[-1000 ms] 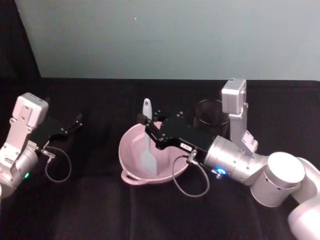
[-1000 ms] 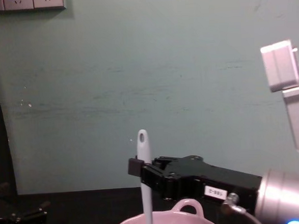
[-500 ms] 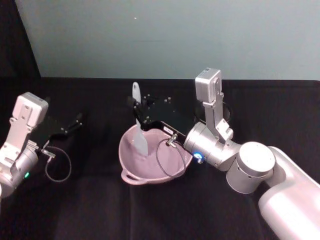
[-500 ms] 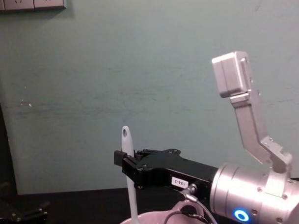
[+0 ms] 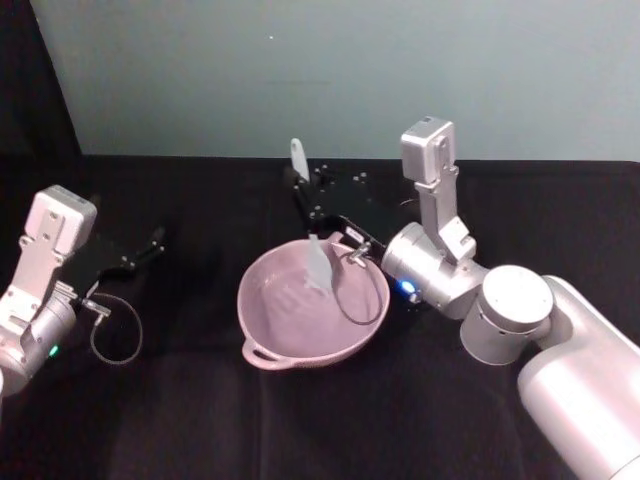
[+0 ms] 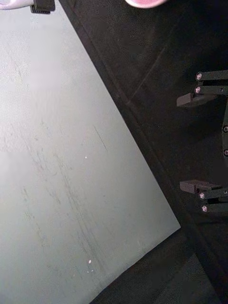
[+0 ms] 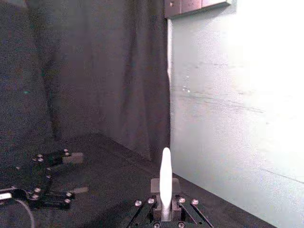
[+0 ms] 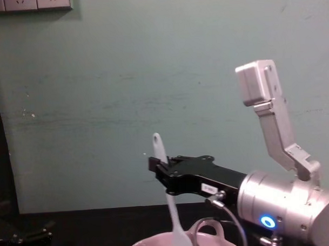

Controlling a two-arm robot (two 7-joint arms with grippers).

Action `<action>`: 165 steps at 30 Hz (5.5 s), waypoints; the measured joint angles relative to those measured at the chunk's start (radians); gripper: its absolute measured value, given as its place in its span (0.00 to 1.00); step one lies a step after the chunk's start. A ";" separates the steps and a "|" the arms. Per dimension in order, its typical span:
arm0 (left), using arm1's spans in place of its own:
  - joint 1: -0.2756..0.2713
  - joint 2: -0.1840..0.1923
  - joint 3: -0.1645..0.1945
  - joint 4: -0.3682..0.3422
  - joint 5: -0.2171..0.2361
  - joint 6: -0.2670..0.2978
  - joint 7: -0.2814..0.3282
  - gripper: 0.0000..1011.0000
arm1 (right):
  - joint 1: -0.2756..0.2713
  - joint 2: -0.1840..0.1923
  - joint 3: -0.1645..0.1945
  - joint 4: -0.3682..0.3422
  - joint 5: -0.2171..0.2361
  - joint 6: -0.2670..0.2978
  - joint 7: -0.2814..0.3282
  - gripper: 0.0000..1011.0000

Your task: Use the one hand to pick up the spoon and stir the clear water in the bowl.

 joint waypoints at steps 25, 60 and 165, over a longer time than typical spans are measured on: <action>0.000 0.000 0.000 0.000 0.000 0.000 0.000 1.00 | -0.184 0.196 0.007 -0.340 0.141 0.151 0.186 0.11; 0.000 0.000 0.000 0.000 0.000 0.000 0.000 1.00 | -0.032 -0.027 -0.018 -0.016 0.096 -0.028 0.055 0.11; 0.000 0.000 0.000 0.000 0.000 0.000 0.000 1.00 | -0.038 0.130 0.242 -0.125 0.476 0.204 -0.091 0.11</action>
